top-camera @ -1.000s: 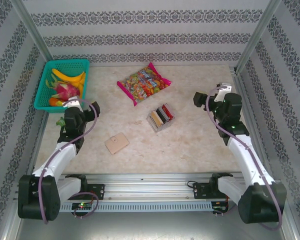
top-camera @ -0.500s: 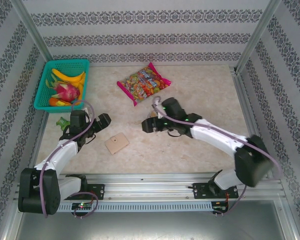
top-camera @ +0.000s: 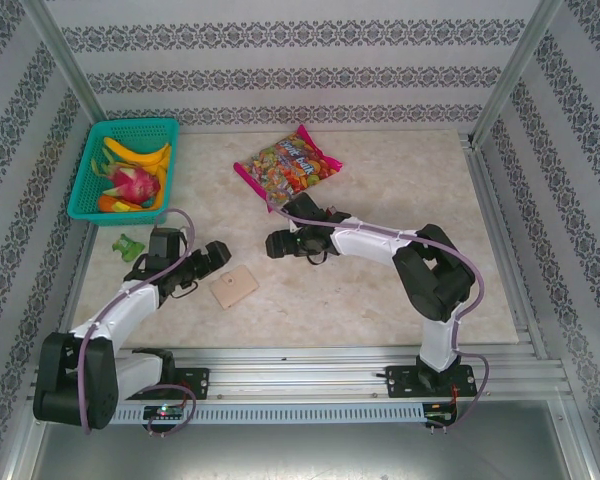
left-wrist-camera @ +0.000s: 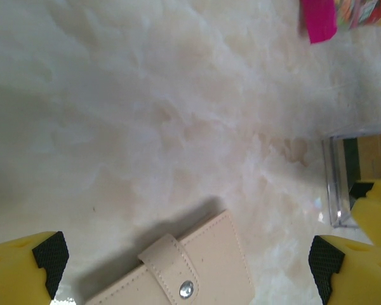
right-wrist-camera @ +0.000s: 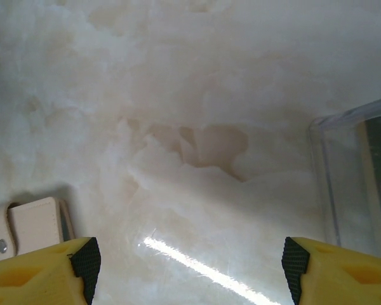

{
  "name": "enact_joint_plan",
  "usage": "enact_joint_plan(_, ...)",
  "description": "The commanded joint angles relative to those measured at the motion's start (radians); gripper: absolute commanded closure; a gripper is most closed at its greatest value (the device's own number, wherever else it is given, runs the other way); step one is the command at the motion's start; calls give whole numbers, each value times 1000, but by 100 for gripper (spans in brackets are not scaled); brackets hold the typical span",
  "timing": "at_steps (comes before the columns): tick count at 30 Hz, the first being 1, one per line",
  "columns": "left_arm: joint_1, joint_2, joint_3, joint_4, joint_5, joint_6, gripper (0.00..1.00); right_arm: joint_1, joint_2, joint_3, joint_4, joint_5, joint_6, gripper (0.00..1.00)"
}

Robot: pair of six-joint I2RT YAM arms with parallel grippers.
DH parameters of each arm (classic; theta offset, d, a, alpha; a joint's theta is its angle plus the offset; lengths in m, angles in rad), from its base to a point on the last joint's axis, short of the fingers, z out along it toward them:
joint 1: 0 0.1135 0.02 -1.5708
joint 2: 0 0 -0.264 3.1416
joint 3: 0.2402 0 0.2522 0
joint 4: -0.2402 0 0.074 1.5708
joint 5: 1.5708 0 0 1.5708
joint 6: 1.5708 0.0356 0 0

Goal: Put the credit cards into the card holder
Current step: Move the storage box to the center of the table.

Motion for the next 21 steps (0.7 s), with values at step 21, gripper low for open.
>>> enact_joint_plan(21, -253, 411, 223, 74, 43, -14, 15, -94, -303, -264, 20, -1, 1, 22)
